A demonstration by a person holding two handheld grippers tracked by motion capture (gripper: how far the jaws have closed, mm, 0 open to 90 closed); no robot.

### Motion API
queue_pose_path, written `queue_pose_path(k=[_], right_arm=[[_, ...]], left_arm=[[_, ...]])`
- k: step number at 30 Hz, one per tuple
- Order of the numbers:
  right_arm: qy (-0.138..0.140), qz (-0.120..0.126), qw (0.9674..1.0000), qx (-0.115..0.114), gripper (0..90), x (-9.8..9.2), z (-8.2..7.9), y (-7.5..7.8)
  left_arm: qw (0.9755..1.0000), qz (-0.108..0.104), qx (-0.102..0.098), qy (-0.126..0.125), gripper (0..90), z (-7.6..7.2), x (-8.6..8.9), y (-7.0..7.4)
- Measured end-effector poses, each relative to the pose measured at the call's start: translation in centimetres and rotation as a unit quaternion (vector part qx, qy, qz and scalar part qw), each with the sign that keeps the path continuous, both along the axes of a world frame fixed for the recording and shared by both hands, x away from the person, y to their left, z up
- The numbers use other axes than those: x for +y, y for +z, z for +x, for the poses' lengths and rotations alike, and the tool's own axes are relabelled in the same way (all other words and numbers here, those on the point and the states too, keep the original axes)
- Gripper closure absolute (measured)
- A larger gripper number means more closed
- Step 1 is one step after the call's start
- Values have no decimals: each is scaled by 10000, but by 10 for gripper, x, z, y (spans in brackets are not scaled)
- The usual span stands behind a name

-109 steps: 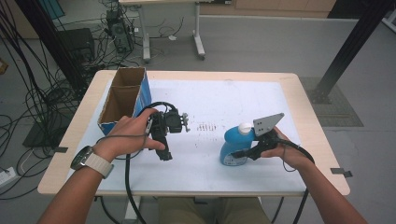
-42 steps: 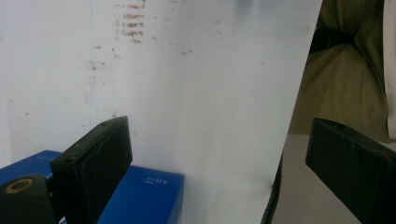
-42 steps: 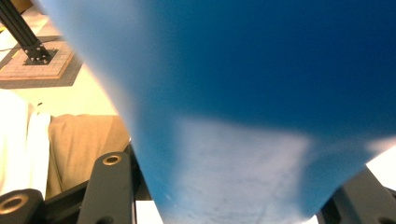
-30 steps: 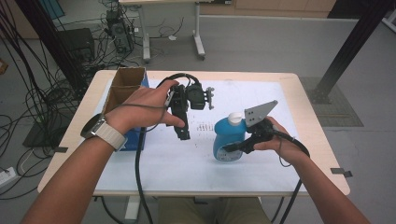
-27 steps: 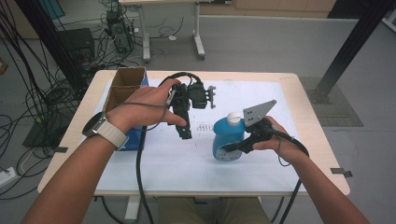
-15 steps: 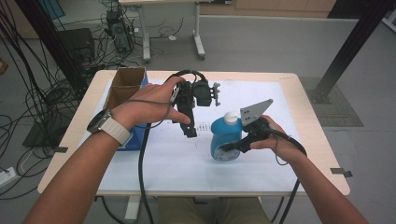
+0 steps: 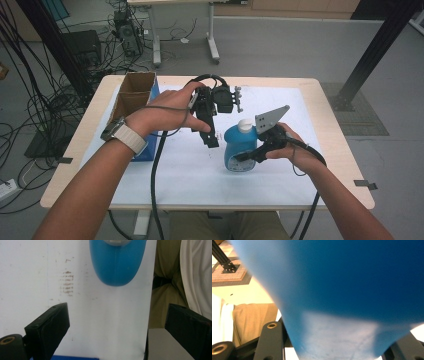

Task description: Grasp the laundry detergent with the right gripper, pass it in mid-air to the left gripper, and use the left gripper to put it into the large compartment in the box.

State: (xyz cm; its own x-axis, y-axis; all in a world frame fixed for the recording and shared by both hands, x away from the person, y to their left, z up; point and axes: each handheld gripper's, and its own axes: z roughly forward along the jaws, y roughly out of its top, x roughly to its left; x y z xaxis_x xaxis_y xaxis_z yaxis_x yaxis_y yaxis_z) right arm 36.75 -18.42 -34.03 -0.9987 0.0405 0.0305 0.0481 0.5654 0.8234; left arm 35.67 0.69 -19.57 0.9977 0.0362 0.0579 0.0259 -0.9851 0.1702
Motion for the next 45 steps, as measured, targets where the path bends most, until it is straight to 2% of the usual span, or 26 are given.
queue_pose_path(k=[5,21,28,45], right_arm=[[17,-7,10000,-4,439,2,0,0],[32,-52,10000,8,440,7,2,-1],[40,-48,10000,-5,440,10,2,-1],[115,31,9999,-23,441,22,2,5]], left_arm=[[10000,-65,58,-30,55,0,-4,0],[9999,-132,40,-35,54,1,-8,1],[9998,-169,40,-55,52,2,-15,4],[9999,-107,10,-87,54,5,-26,1]])
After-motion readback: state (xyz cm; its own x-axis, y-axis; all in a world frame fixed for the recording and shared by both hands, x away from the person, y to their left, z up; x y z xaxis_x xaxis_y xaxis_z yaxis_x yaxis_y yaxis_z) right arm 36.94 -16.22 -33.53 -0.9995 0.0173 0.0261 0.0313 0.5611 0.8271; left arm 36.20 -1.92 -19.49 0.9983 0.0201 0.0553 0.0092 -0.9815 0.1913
